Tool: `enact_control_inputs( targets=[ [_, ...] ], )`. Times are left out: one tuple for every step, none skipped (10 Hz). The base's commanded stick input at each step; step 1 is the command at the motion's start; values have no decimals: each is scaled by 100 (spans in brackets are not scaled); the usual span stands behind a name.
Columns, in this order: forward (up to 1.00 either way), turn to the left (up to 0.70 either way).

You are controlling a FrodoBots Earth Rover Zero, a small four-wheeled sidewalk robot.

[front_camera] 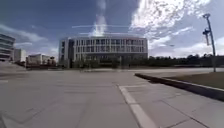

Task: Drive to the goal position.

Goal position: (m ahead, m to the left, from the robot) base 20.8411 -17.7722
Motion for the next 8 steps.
enact_control_inputs(
  targets=[
    [70, -1],
    [70, -1],
    [70, -1],
    [70, -1],
    [70, -1],
    [70, -1],
    [70, -1],
    [70, -1]
  ],
)
